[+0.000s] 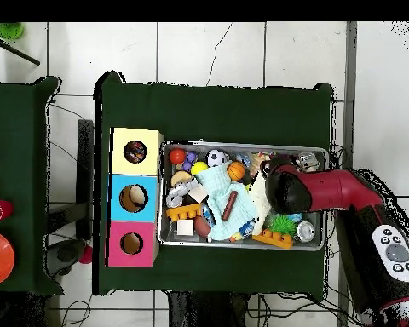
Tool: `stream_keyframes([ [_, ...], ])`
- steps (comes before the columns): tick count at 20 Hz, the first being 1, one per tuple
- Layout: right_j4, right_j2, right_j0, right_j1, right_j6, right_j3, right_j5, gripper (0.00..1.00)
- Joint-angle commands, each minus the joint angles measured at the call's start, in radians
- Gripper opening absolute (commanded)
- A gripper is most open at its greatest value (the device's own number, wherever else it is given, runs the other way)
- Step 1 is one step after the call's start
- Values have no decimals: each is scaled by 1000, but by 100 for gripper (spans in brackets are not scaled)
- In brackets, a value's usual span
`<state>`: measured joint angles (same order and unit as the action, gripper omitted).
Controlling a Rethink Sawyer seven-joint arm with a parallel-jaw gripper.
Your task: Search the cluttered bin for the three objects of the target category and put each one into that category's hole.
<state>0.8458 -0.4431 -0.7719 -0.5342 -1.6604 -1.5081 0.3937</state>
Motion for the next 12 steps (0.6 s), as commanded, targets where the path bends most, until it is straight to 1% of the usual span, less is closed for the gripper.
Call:
stream_keyframes([
  [1, 40, -64, -27, -31, 231, -3, 74, 0],
  [6, 45, -59, -25, -11, 195, -3, 53, 0],
  [9, 38, -66, -32, 19, 165, -1, 30, 0],
  [12, 35, -76, -39, 54, 129, -4, -13, 0],
])
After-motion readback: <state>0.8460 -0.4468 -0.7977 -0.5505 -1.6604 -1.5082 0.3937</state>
